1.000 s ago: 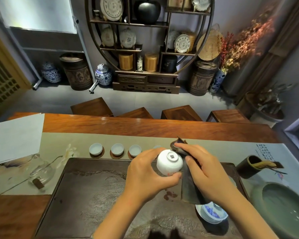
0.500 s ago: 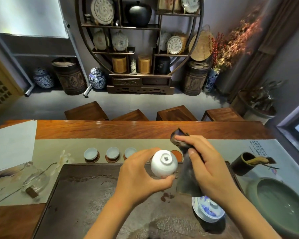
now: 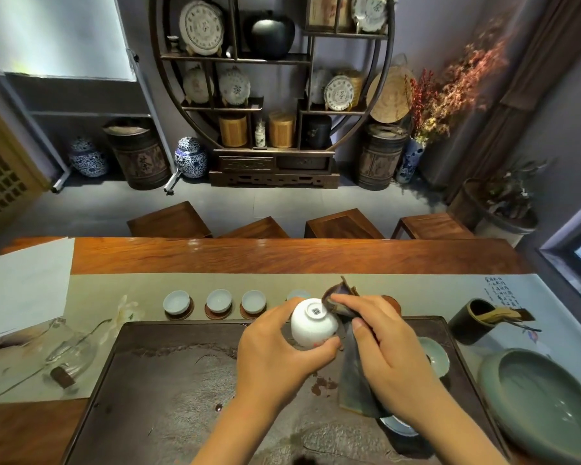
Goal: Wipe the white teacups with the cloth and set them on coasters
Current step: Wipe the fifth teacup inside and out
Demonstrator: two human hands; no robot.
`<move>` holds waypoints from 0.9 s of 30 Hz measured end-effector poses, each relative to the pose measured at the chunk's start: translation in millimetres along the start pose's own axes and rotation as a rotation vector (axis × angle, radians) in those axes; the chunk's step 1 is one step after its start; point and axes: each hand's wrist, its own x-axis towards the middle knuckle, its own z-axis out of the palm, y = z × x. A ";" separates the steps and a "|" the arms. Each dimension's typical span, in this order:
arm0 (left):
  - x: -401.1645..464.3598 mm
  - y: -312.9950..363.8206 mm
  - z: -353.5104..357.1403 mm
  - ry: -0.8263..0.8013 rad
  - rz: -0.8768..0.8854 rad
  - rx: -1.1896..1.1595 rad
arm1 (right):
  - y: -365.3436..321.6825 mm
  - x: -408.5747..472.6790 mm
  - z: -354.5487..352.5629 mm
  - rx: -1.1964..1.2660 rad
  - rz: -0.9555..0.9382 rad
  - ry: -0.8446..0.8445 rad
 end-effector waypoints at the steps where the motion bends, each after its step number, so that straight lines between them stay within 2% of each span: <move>1: 0.5 -3.1 0.0 0.005 -0.035 -0.004 | -2.2 -3.4 1.7 0.012 -0.003 -0.018; 4: 6.0 -8.9 -3.6 -0.013 -0.062 0.009 | -7.3 -8.4 3.8 0.039 -0.016 -0.054; 10: 8.5 9.3 -8.7 -0.145 0.110 -0.027 | 0.5 8.1 -3.1 0.051 0.034 0.068; 12: 5.5 10.9 -7.9 -0.167 0.140 -0.048 | 8.0 13.1 -8.8 0.179 0.125 0.006; 14: 4.0 11.2 -9.5 -0.186 0.164 -0.075 | 12.9 15.1 -14.4 0.424 0.222 -0.059; 17: 2.5 12.6 -11.5 -0.162 0.196 -0.085 | 13.2 14.0 -12.8 0.657 0.299 -0.057; 22: -1.4 10.8 -6.3 -0.046 0.128 -0.029 | 9.5 10.1 2.8 0.511 0.290 0.014; 27: -7.5 3.7 -2.4 0.008 0.032 -0.001 | 18.3 1.5 -4.8 0.528 0.403 -0.084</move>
